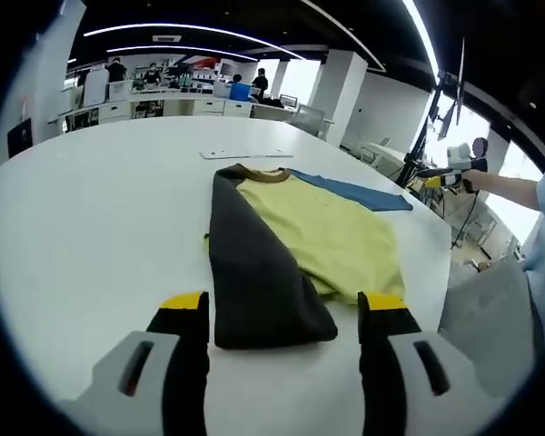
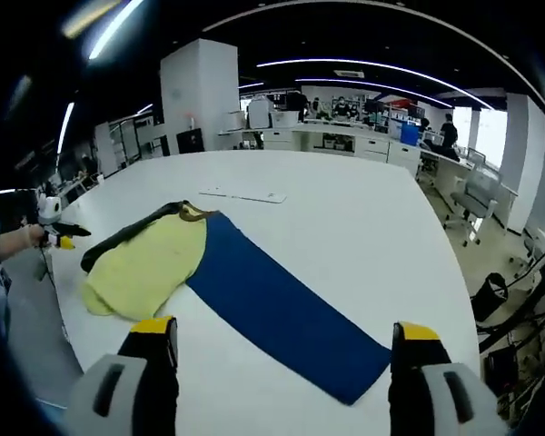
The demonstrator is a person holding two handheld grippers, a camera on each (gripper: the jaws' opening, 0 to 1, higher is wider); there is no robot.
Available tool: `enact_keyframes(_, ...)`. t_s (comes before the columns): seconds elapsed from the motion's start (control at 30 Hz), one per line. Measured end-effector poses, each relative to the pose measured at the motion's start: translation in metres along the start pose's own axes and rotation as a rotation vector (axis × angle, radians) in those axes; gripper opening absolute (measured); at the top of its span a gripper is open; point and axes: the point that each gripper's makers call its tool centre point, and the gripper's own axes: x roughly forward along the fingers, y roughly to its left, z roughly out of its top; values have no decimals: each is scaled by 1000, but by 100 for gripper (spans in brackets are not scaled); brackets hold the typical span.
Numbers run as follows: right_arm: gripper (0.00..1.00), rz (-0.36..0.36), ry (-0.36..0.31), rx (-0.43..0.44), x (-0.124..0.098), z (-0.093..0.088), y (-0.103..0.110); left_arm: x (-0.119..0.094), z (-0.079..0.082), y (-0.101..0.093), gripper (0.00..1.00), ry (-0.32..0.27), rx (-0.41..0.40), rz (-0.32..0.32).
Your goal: Fold the garment on the visible template until the final outline fits inside the template.
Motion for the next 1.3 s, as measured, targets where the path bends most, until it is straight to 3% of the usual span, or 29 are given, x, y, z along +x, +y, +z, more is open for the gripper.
enact_keyframes(0.53,94,79,-36,-29,8,13,53,-3,-19,3,58,25,-9,24)
enact_keyframes(0.63,93,111,-52,-16,9,16,67,-5,-24,4,56,34,25,40)
enact_keyframes(0.97,94,214,-53,-32,11,12,129,-7,-38,3,52,38,-135,30)
enact_keyframes(1.07,93,215,-34,-53,10,12,140,-7,-38,2,50,28,-206,25)
enact_keyframes(1.17,93,224,-35,-50,9,15,145,-8,-43,11,49,25,-307,64)
enact_keyframes(1.3,92,226,-36,-58,6,16,148,-8,-47,15,45,17,-371,76)
